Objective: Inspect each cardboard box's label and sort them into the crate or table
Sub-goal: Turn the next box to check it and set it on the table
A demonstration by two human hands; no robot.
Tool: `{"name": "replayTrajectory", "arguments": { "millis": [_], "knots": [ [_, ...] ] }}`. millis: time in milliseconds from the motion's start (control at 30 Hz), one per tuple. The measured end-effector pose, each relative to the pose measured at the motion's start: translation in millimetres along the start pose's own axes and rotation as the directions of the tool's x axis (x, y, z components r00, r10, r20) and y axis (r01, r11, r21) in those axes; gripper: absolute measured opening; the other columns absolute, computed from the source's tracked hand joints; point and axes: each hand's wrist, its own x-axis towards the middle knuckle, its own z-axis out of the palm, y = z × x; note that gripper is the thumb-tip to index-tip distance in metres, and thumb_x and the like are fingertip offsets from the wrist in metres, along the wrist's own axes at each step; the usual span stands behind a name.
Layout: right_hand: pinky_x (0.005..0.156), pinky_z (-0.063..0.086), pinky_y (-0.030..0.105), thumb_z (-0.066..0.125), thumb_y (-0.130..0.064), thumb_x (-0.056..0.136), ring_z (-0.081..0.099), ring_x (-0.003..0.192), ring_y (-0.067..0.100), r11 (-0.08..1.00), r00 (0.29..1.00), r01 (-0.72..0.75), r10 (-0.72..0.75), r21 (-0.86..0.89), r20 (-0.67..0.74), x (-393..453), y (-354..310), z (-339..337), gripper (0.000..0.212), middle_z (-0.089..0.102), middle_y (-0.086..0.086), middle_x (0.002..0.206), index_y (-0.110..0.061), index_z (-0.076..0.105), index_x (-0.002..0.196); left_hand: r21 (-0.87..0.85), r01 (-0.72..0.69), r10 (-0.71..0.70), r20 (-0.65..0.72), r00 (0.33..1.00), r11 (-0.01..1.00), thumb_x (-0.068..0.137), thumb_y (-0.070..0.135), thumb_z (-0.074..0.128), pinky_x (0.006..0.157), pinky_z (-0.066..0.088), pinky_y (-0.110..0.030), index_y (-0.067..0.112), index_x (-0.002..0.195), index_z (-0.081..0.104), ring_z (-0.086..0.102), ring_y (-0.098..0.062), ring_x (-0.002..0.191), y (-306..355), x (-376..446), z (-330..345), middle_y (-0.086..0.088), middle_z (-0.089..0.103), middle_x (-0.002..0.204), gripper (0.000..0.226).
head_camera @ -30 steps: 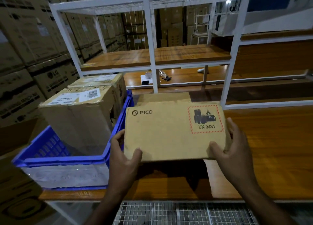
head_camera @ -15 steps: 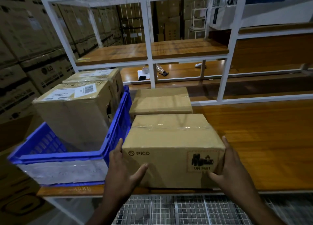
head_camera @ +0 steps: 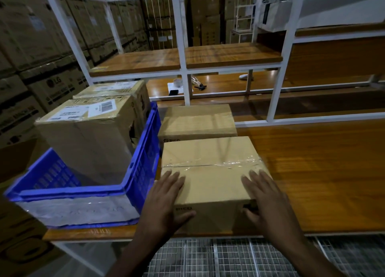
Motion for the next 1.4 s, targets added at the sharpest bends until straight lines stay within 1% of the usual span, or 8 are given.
{"name": "replayTrajectory", "arguments": {
  "millis": [100,367,467,700,867,1033,1200,1400],
  "knots": [
    [0.117,0.009,0.043,0.062,-0.046,0.09,-0.014,0.146,0.004,1.0,1.0,-0.006,0.007,-0.018,0.02,2.1,-2.6,2.9,0.085,-0.007,-0.018,0.161,-0.041,0.005,0.154,0.028,0.01,-0.011,0.057,0.998,1.0,0.075,0.078,0.05,0.123,0.009,-0.038,0.033,0.156,0.026,0.009,-0.004,0.151,3.6,4.4,6.3,0.016,0.016,0.163,0.096],
    [0.118,0.005,0.051,0.071,-0.047,0.081,0.01,0.149,0.008,0.998,1.0,-0.016,0.017,-0.064,0.011,10.0,-0.5,0.8,0.084,0.017,-0.013,0.161,-0.039,0.025,0.152,-0.019,0.015,-0.015,0.046,0.999,1.0,0.07,0.084,0.045,0.121,0.024,-0.046,0.029,0.154,0.035,0.02,-0.006,0.15,0.6,6.8,8.2,0.011,0.029,0.161,0.101],
    [0.119,0.003,0.044,0.066,-0.048,0.085,0.002,0.149,0.006,0.996,0.999,0.012,-0.008,-0.092,0.039,11.0,-1.8,-1.0,0.086,0.007,-0.016,0.162,-0.039,0.014,0.154,-0.016,0.02,-0.019,0.06,0.998,1.0,0.072,0.081,0.052,0.12,0.028,-0.048,0.029,0.153,0.036,0.022,-0.007,0.149,-1.0,6.6,8.7,0.011,0.03,0.161,0.097],
    [0.117,0.013,0.04,0.07,-0.048,0.081,0.01,0.148,0.006,0.998,0.999,0.03,-0.03,-0.057,0.015,16.7,1.3,-2.7,0.086,0.017,-0.015,0.161,-0.039,0.022,0.152,-0.015,0.03,-0.028,0.1,0.995,0.999,0.076,0.078,0.059,0.123,0.021,-0.039,0.033,0.155,0.029,0.014,-0.002,0.15,3.9,10.0,-2.0,0.015,0.025,0.163,0.096],
    [0.113,0.028,0.037,0.08,-0.05,0.071,0.014,0.145,0.015,0.981,0.995,-0.073,0.085,0.179,-0.061,8.0,14.6,6.2,0.101,0.014,-0.005,0.162,-0.03,0.024,0.153,-0.212,0.114,-0.107,0.044,0.993,0.971,0.068,0.097,0.036,0.116,0.025,-0.029,0.032,0.152,0.04,0.021,-0.001,0.147,7.2,5.4,-7.6,0.016,0.026,0.161,0.106],
    [0.098,0.04,0.034,0.076,-0.049,0.073,0.034,0.122,0.007,0.753,0.968,-0.162,0.248,0.638,-0.048,-8.6,23.5,3.5,0.092,0.033,-0.016,0.136,-0.04,0.022,0.147,-0.355,0.268,-0.287,-0.003,0.958,0.896,0.069,0.098,0.025,0.115,0.022,-0.03,0.028,0.154,0.035,0.014,-0.008,0.152,5.4,-1.4,-5.0,0.011,0.013,0.166,0.109],
    [0.087,0.05,0.035,0.056,-0.059,0.078,0.053,0.105,0.009,0.615,0.959,-0.213,0.28,0.759,0.042,-4.1,21.5,-0.8,0.072,0.047,-0.017,0.119,-0.039,0.029,0.142,-0.402,0.367,-0.387,0.033,0.922,0.839,0.079,0.075,0.052,0.118,0.027,-0.043,0.03,0.158,0.02,0.014,-0.013,0.153,14.0,1.1,-6.2,0.007,0.005,0.168,0.097],
    [0.086,0.056,0.045,0.059,-0.049,0.088,0.059,0.105,0.012,0.598,0.949,-0.247,0.309,0.763,0.065,3.1,26.0,4.0,0.047,0.06,-0.008,0.117,-0.034,0.046,0.129,-0.495,0.426,-0.435,0.104,0.894,0.757,0.073,0.074,0.06,0.114,0.038,-0.048,0.029,0.158,0.02,0.034,-0.018,0.144,7.3,2.9,-4.9,0.005,0.027,0.163,0.104]
  ]
}}
